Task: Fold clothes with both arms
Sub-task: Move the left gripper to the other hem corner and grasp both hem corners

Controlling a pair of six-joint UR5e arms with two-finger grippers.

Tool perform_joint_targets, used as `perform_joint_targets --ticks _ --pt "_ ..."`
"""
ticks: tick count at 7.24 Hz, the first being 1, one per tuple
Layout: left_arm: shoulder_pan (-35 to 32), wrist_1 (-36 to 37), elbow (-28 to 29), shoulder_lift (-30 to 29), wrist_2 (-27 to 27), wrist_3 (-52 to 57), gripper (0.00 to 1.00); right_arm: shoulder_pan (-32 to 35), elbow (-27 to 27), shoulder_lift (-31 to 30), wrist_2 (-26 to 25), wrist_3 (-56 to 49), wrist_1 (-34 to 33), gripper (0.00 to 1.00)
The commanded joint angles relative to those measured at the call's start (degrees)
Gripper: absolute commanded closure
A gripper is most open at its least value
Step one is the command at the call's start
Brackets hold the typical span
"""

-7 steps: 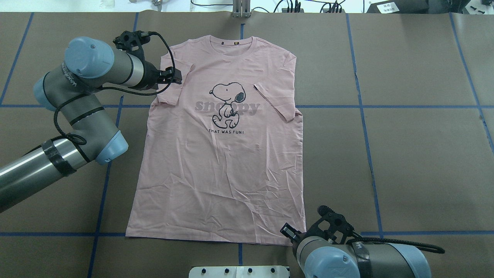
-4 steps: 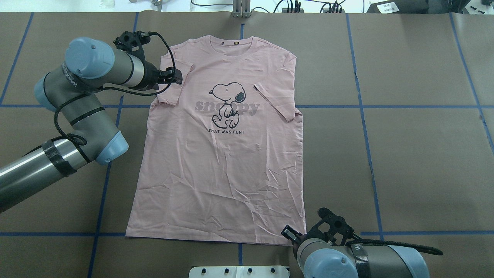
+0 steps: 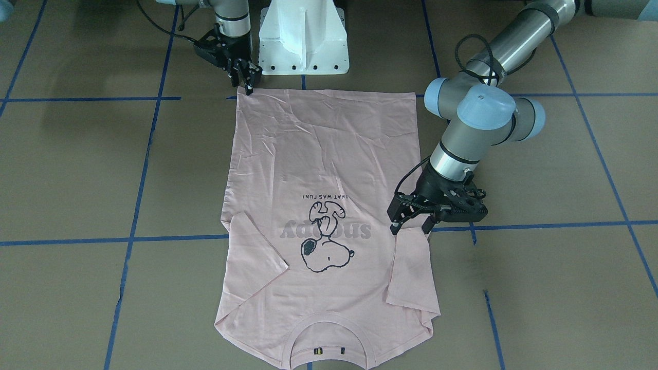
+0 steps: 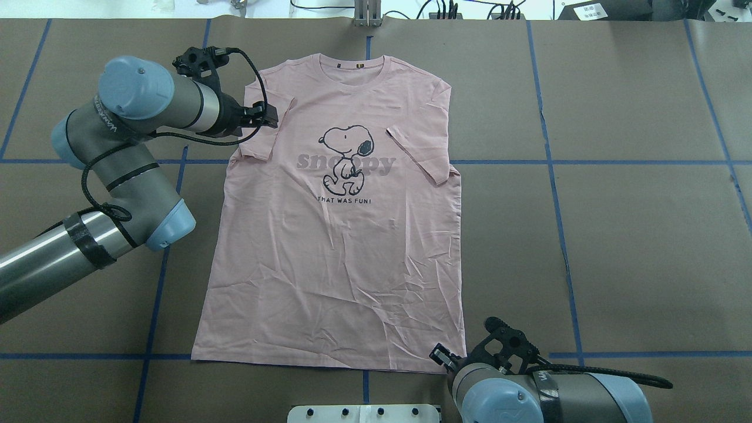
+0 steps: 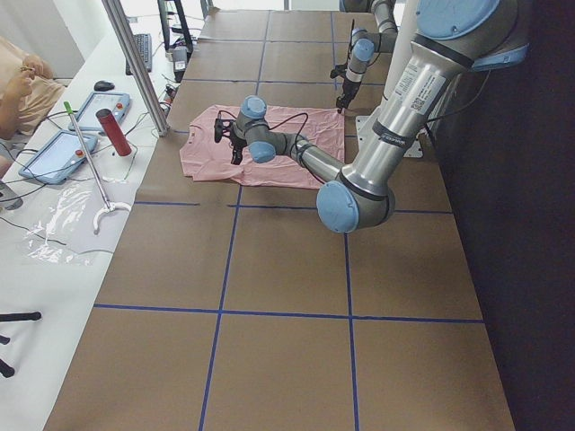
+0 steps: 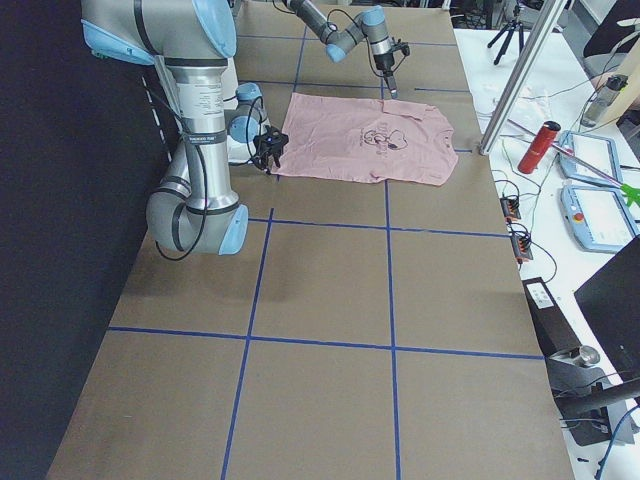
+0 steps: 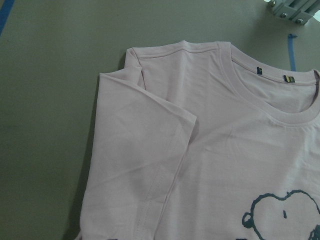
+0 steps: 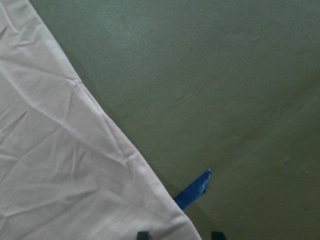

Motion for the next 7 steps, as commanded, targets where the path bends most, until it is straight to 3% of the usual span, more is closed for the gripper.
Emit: perform_joint_targets --ticks 1,2,5,7 --pt "0.0 0.1 0.0 0.0 0.0 -0.4 0.17 0.1 0.0 -0.1 0.1 0.0 -0.1 0.74" --pt "0.0 0.1 -0.1 0.0 0.0 -0.5 0.17 0.1 0.0 -0.2 0.1 0.0 -0.1 0.98" --pt "-0.3 0.6 -2.5 0.2 0.0 -1.7 0.18 0.8 1.5 0.5 0.3 -0.1 0.0 1.0" --pt "1.7 3.3 -18.3 11.4 -0.1 -10.1 0.19 0.9 3.2 0.1 0.4 -0.3 0.0 1.0"
